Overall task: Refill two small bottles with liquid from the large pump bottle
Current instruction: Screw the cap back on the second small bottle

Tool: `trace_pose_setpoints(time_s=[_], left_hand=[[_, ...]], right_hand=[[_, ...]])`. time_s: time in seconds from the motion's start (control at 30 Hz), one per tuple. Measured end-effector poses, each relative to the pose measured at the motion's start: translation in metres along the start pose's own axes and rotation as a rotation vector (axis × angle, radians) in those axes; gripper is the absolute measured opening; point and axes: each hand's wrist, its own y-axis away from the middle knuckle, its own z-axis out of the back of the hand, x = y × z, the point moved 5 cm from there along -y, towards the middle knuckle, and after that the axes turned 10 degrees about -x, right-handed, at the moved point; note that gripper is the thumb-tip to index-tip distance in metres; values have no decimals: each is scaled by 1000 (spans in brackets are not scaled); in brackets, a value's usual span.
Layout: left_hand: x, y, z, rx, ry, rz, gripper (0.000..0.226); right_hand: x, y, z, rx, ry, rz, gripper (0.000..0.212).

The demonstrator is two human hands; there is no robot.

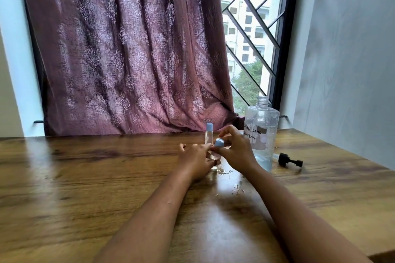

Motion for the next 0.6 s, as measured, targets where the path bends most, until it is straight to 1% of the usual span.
trace_pose_setpoints(time_s=[0.13,0.17,0.23,0.27,0.3,0.37,0.43,0.5,0.6], left_hand=[[-2,-2,21,-177,25,5,48],[1,-2,25,-206,21,16,55],[7,-1,29,-233,-13,32,76],[13,-1,30,-249,-33,42,82],[18,-1,29,-264,-45,57,82],[28,-3,28,-277,-48,99,71],[32,-5,24,-280,-51,134,58],[34,-6,27,-311,-58,185,49],[45,-5,32,-307,-27,294,43]], right_hand=[[3,-4,0,-44,-96,13,43],[4,-5,-2,-32,-117,6,43],[4,-7,-6,17,-160,-34,36],[5,-7,-9,44,-166,-52,33],[6,-8,-11,68,-153,-59,32],[11,-12,-18,117,-82,-38,34],[16,-19,-25,144,-5,-3,30],[18,-29,-32,121,51,23,24],[10,-47,-46,49,96,2,28]])
